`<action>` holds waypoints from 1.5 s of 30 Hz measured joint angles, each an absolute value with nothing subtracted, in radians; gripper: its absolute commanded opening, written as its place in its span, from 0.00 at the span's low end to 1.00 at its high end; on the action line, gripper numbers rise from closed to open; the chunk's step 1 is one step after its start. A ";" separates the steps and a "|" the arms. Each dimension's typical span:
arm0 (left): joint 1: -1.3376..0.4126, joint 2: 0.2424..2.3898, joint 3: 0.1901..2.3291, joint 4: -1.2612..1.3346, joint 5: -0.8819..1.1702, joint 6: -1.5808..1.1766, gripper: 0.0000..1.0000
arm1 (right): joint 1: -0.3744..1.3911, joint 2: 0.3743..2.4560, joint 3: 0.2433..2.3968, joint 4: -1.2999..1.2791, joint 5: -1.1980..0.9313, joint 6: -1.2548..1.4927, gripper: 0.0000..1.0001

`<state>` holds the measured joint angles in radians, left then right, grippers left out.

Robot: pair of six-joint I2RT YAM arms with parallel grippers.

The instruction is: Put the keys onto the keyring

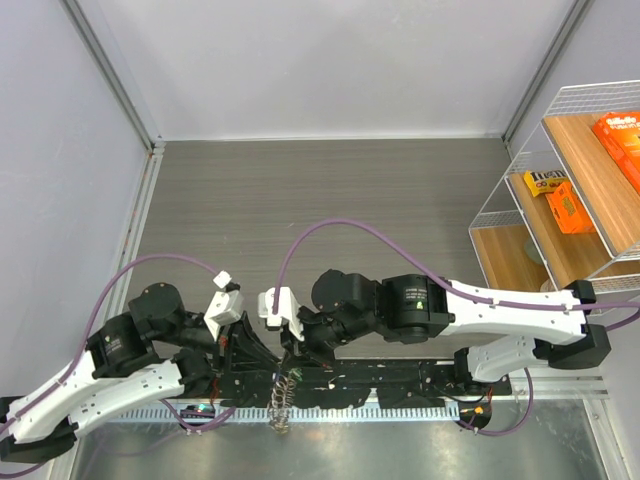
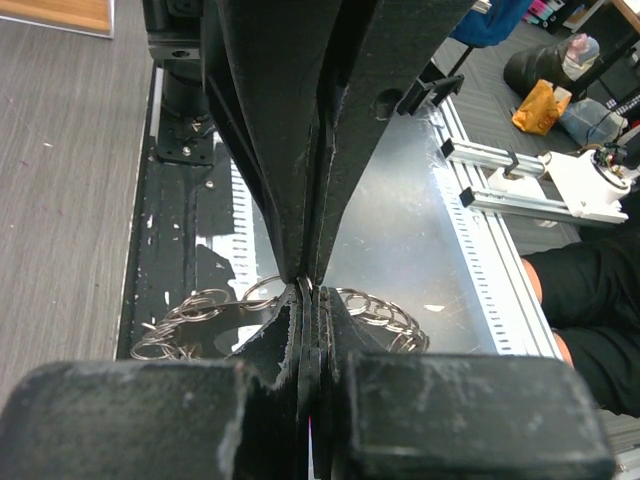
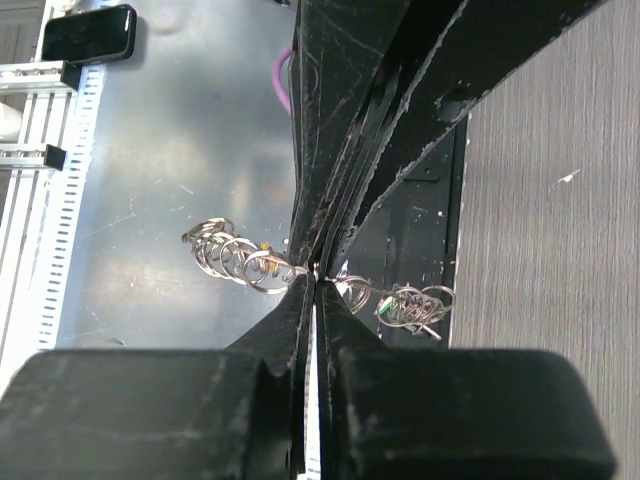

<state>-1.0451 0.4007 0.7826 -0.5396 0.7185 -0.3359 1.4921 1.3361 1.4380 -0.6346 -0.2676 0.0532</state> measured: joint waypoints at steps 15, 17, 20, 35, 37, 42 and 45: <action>-1.046 0.389 0.800 -0.512 0.691 -0.356 0.21 | 1.515 1.279 1.388 -0.552 -0.233 0.050 0.05; -1.046 0.368 0.796 -0.486 0.667 -0.371 0.25 | 1.528 1.261 1.369 -0.523 -0.210 0.047 0.06; -1.046 0.331 0.786 -0.455 0.636 -0.398 0.29 | 1.551 1.250 1.361 -0.501 -0.181 0.046 0.05; -1.046 0.303 0.740 -0.313 0.577 -0.491 0.31 | 1.595 1.151 1.311 -0.456 -0.072 0.033 0.06; -1.046 0.302 0.731 -0.294 0.577 -0.498 0.31 | 1.595 1.143 1.311 -0.450 -0.054 0.033 0.05; -1.046 0.292 0.715 -0.261 0.577 -0.512 0.32 | 1.597 1.134 1.305 -0.420 -0.001 0.038 0.06; -1.046 0.278 0.704 -0.241 0.575 -0.517 0.33 | 1.607 1.120 1.280 -0.390 0.037 0.041 0.05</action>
<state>-1.0458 0.2775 0.7040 -0.2413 0.5755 -0.5167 1.6070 1.1202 1.2800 -0.3901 0.0372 0.0410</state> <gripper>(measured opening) 0.319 0.063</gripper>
